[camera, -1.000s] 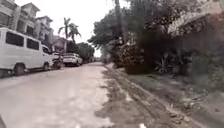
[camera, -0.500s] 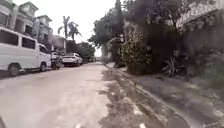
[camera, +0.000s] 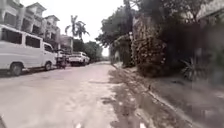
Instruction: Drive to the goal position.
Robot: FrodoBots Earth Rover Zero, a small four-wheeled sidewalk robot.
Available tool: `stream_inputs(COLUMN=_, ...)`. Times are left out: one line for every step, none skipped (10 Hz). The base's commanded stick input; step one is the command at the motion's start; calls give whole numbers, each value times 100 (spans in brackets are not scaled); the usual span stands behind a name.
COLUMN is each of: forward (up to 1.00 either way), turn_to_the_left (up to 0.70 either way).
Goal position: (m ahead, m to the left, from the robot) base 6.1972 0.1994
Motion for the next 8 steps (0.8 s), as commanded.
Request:
stream_inputs(forward=85, turn_to_the_left=0)
stream_inputs(forward=85, turn_to_the_left=0)
stream_inputs(forward=85, turn_to_the_left=0)
stream_inputs(forward=85, turn_to_the_left=0)
stream_inputs(forward=85, turn_to_the_left=0)
stream_inputs(forward=85, turn_to_the_left=0)
stream_inputs(forward=85, turn_to_the_left=0)
stream_inputs(forward=85, turn_to_the_left=0)
